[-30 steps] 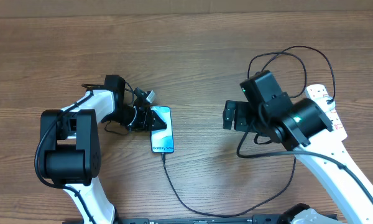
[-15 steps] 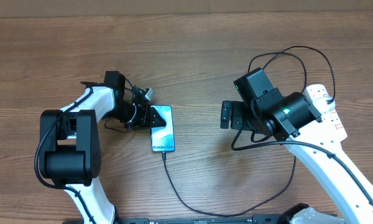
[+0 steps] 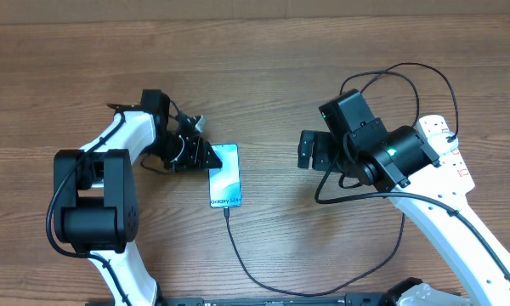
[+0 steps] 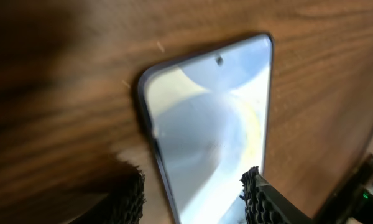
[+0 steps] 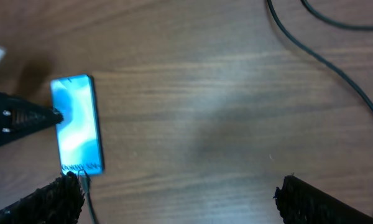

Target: Plug charger to phone and switch on socket

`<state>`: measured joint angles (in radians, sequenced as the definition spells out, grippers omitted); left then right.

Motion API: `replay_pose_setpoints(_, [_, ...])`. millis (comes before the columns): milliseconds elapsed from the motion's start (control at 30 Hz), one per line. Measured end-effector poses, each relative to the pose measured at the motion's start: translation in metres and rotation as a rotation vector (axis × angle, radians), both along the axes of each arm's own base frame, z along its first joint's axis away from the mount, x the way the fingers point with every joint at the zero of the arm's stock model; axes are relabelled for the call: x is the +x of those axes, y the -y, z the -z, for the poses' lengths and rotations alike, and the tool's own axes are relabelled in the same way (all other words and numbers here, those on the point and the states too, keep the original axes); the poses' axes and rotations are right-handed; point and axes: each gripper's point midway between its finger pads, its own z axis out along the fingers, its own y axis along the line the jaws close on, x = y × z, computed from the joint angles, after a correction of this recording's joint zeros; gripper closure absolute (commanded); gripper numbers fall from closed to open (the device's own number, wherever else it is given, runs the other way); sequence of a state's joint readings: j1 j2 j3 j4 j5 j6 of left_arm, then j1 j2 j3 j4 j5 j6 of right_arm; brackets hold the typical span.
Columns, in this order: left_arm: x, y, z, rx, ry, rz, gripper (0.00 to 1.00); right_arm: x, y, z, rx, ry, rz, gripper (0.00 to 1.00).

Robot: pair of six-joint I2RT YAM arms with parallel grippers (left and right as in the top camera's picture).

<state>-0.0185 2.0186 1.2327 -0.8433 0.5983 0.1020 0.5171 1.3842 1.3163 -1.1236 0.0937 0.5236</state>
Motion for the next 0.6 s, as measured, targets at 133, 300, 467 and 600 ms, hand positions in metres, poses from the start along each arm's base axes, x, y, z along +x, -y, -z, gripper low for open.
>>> replay_pose_setpoints(133, [0.016, -0.011, -0.001, 0.074, 0.025, -0.020, 0.38, 0.016, -0.009, -0.009, 0.041, 0.073, 0.000, 0.00])
replay_pose_setpoints(300, [0.022, -0.026, -0.006, 0.170, -0.033, -0.047, 0.33, 0.028, -0.016, -0.018, 0.075, 0.130, 0.002, 0.21])
replay_pose_setpoints(467, [0.035, -0.049, -0.031, 0.312, -0.078, -0.102, 0.31, 0.024, -0.014, -0.015, 0.064, 0.114, 0.001, 0.33])
replay_pose_setpoints(600, [0.064, -0.060, -0.087, 0.359, 0.051, -0.177, 0.29, 0.019, -0.011, -0.012, 0.050, 0.089, 0.000, 0.34])
